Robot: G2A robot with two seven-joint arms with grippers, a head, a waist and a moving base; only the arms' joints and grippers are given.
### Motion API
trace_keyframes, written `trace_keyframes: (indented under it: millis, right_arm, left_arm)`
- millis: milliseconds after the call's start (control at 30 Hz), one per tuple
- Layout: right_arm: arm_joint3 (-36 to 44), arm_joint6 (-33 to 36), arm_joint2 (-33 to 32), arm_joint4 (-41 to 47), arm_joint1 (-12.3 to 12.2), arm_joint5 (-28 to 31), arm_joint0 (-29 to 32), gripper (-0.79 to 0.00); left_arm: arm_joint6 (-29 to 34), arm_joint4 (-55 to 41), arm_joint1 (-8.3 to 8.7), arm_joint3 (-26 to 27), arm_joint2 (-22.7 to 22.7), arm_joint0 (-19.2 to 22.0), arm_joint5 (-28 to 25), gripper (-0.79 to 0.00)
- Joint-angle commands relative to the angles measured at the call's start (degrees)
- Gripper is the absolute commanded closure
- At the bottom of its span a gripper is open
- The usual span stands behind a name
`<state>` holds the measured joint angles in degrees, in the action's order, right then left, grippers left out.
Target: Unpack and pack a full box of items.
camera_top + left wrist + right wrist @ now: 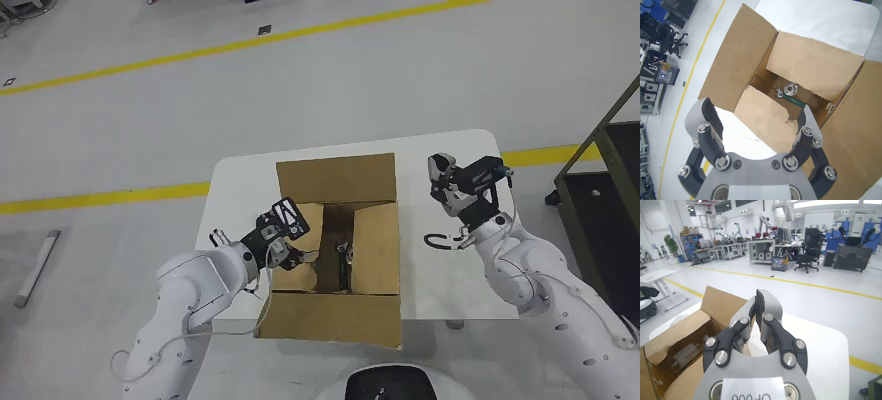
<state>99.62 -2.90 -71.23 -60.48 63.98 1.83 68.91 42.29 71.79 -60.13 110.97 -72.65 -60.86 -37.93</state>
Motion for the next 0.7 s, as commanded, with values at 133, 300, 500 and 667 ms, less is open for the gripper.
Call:
trace_keyframes:
  millis: [133,300,500,667]
  right_arm:
    - [1.9,-0.5,-0.5,-0.6,0.0,-1.7,2.2,0.0]
    - [1.9,-0.5,-0.5,-0.6,0.0,-1.7,2.2,0.0]
    - [1.9,-1.2,-0.7,-0.2,0.1,-1.3,2.5,0.0]
    - [1.4,-3.4,-0.6,-1.4,0.4,-2.0,4.0,0.0]
  left_arm:
    - [-0.6,-1.4,-0.67,0.5,2.4,0.5,6.9,-0.785]
    - [-0.6,-1.4,-0.67,0.5,2.4,0.5,6.9,-0.785]
    - [-0.6,-1.4,-0.67,0.5,2.4,0.5,6.9,-0.785]
    - [-1.8,-0.3,-0.82,1.7,3.8,-1.6,9.3,-0.785]
